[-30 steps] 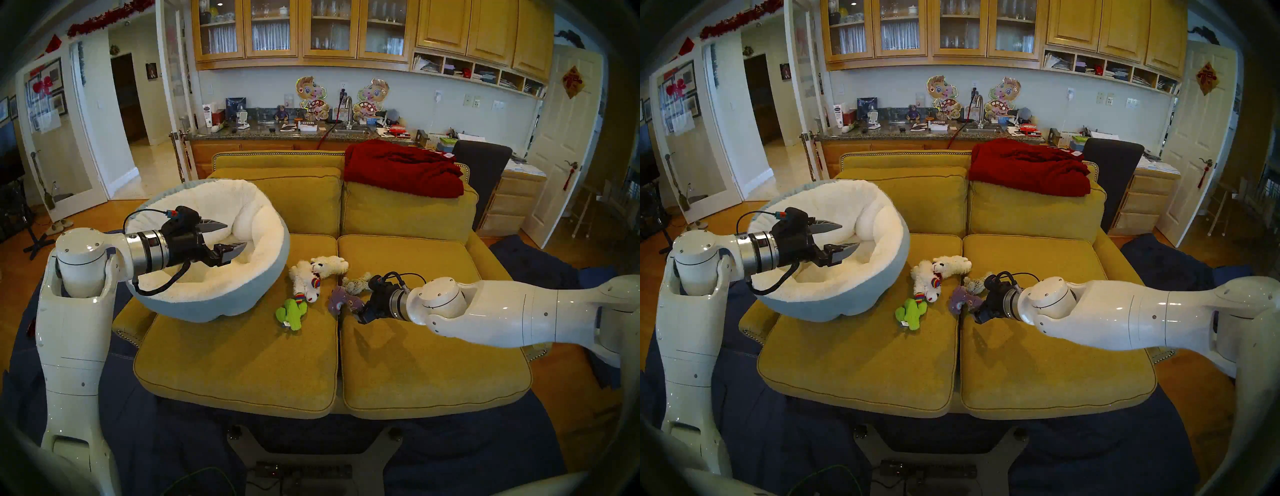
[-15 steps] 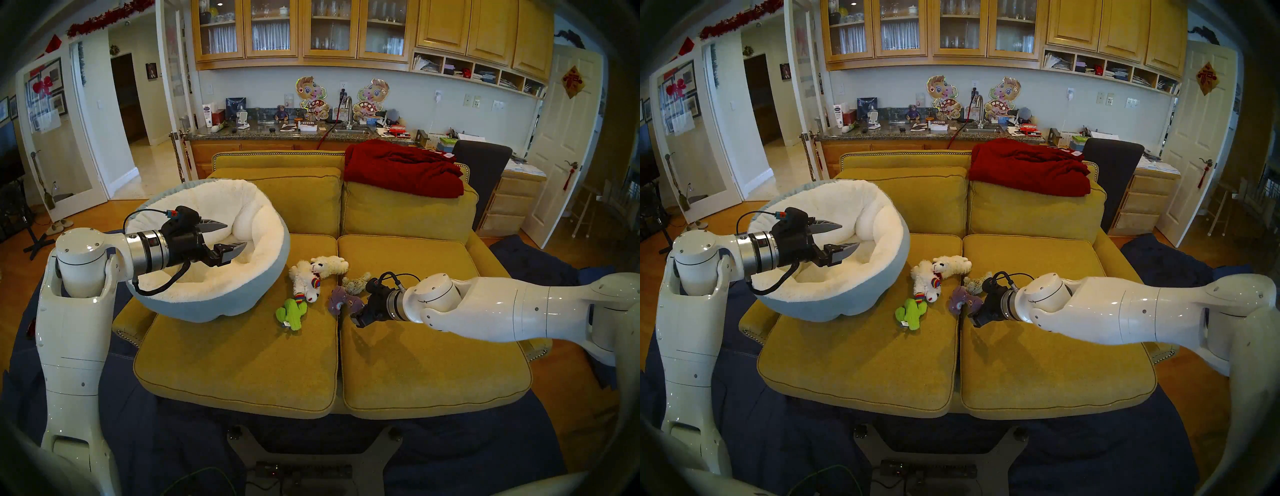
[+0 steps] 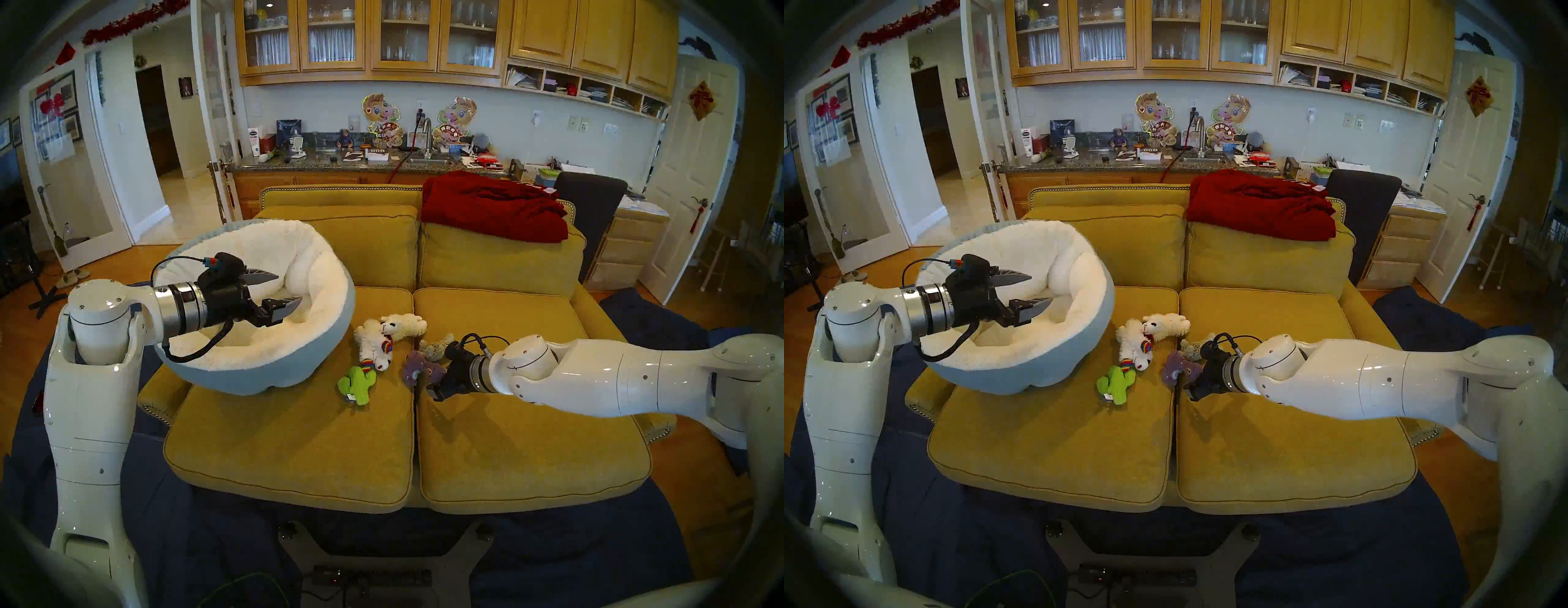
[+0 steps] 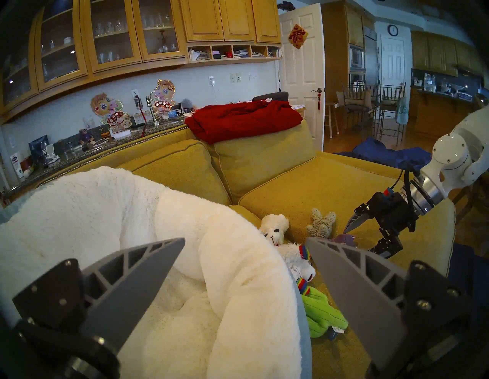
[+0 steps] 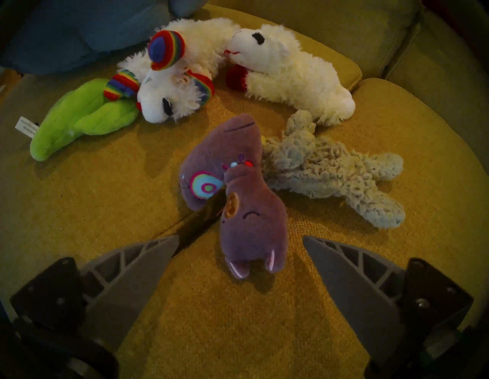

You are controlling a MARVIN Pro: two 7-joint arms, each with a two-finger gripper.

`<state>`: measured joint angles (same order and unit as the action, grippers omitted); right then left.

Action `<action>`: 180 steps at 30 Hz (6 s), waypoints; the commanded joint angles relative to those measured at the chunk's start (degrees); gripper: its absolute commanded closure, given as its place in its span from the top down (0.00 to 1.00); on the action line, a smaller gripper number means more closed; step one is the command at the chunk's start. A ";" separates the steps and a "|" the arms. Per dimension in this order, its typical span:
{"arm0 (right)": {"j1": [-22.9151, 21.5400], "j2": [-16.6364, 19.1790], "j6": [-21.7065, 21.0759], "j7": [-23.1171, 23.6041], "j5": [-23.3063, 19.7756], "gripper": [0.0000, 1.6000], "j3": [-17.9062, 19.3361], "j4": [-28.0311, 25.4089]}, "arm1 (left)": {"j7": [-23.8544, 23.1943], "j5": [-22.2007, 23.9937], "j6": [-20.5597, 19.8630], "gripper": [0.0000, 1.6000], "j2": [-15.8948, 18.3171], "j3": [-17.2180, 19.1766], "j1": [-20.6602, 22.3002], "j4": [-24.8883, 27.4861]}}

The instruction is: Put toys into dog bed

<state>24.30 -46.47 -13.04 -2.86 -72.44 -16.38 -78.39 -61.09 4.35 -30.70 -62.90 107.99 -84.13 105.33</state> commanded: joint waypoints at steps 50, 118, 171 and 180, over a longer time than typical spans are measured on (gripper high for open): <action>-12.89 26.35 7.34 -7.21 4.32 0.00 1.55 -32.19 | -1.62 2.95 3.46 1.00 -1.51 0.26 2.27 -0.35; -20.44 40.45 6.43 5.87 4.13 0.00 -0.12 -48.30 | -12.81 18.99 -6.55 1.00 2.74 -19.39 7.37 0.38; -27.05 40.71 6.48 12.42 3.49 0.00 -4.59 -51.20 | -10.93 22.24 -2.21 1.00 7.44 -22.22 8.91 -2.98; -28.11 40.72 6.58 13.85 2.56 0.00 -5.55 -52.07 | -11.54 22.70 -2.47 1.00 7.41 -22.19 8.86 -2.47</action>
<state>-1.19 -5.77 -7.02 10.29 -69.26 -22.42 -129.58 -71.68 25.87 -33.10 -55.18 85.11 -77.07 101.87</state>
